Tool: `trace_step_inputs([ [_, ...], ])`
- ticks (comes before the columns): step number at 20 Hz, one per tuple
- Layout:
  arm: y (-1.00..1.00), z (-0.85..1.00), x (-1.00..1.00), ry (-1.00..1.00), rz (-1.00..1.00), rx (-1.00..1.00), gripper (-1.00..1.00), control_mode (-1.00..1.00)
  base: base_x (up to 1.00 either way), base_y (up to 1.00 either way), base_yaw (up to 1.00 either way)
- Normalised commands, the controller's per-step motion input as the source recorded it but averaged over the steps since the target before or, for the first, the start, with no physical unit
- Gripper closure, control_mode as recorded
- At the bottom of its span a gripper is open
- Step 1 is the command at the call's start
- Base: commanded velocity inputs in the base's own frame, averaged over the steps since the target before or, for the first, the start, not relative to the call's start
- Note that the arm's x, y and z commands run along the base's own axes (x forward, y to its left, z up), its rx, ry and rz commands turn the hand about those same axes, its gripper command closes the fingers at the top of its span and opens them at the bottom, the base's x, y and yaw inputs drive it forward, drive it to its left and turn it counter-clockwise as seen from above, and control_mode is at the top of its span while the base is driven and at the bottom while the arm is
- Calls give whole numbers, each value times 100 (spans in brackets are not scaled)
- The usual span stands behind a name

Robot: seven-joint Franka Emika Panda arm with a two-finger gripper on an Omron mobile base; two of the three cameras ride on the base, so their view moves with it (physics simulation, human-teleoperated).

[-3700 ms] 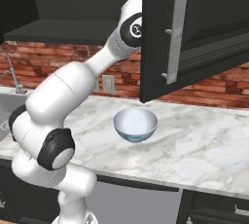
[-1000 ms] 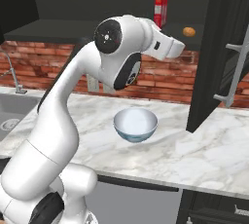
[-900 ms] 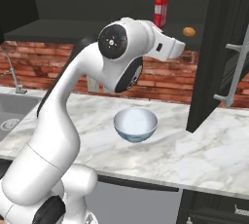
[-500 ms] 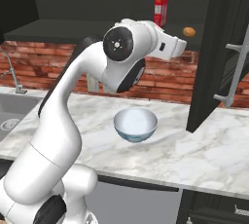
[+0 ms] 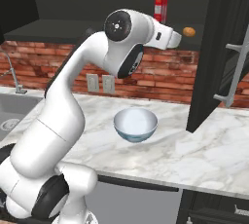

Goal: Open the cabinet. Pick the tangerine and tangerine from the cabinet and place them into the bowl. Then close the cabinet.

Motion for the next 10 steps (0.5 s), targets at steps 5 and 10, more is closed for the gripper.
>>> trace_step_inputs([
  [5,0,-1,51,11,0,0,-100,-100,0,0,0],
  [10,0,-11,34,0,1,0,-100,-100,0,0,0],
])
